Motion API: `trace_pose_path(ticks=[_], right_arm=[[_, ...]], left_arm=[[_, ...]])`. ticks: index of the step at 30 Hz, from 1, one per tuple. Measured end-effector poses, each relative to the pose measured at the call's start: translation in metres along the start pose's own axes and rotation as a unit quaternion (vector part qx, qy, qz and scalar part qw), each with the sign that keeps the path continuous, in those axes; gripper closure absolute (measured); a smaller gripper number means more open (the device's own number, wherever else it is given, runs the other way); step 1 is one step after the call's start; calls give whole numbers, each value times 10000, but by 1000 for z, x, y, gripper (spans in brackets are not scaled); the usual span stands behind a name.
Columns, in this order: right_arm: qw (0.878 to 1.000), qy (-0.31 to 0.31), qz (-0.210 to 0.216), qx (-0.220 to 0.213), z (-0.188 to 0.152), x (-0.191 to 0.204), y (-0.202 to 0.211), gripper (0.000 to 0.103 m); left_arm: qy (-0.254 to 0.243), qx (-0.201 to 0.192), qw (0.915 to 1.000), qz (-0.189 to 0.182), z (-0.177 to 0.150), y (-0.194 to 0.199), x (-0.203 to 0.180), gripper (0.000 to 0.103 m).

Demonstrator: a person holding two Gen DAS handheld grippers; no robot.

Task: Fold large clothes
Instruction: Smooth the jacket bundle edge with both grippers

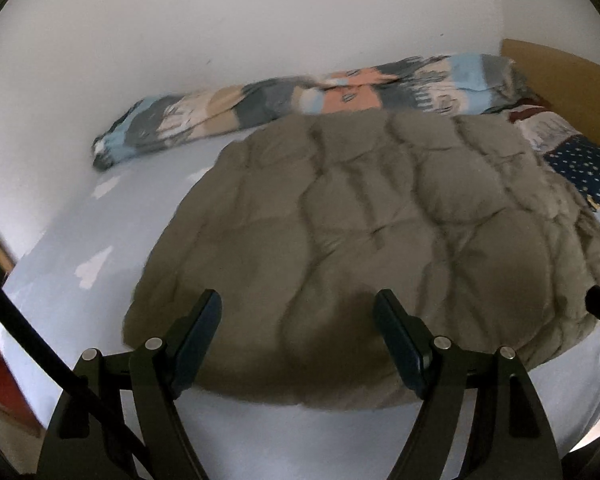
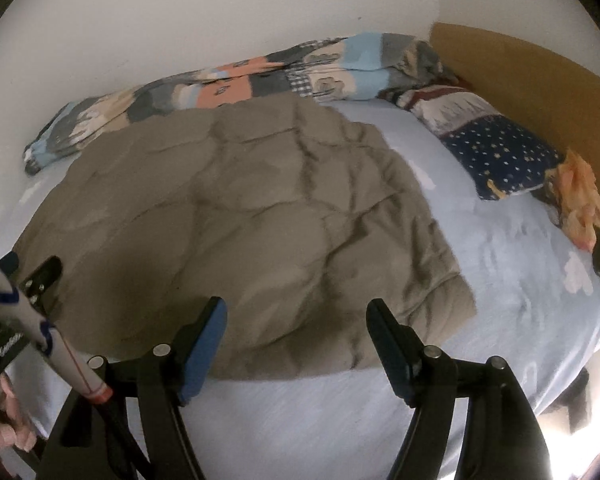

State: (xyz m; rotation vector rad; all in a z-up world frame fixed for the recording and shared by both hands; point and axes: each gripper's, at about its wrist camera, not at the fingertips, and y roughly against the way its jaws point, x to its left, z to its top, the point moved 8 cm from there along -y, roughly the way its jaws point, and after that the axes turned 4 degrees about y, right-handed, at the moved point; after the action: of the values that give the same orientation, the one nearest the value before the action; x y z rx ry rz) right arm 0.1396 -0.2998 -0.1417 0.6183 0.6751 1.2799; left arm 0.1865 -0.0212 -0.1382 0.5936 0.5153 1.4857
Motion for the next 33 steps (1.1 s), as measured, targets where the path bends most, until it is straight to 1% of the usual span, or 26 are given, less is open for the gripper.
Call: trace_pose_path(ticks=[4,8,11,15,19,33], right_arm=[[9996,248,94,-102,-1,20,3,26],[9984,529,147,-151,0,37,-1,26],[9977,644,143,-140,0,42,-7,26],[9974,697,172,27,-4,46,-19,26],[9970,756,139,50,-4,46,-25,25],[9968,793,109,77,-6,48,-30,21]], left_arm=[[185,77,9996,202,-5,-3,22,25],[251,258,9990,252,-13,-16,32,25],[184,251,9990,312,-15,-18,29,25],[125,242,9988,405,-17,-23,25,24],[89,198,9987,456,-16,-26,24,23],[37,156,9988,470,-15,-28,23,23]])
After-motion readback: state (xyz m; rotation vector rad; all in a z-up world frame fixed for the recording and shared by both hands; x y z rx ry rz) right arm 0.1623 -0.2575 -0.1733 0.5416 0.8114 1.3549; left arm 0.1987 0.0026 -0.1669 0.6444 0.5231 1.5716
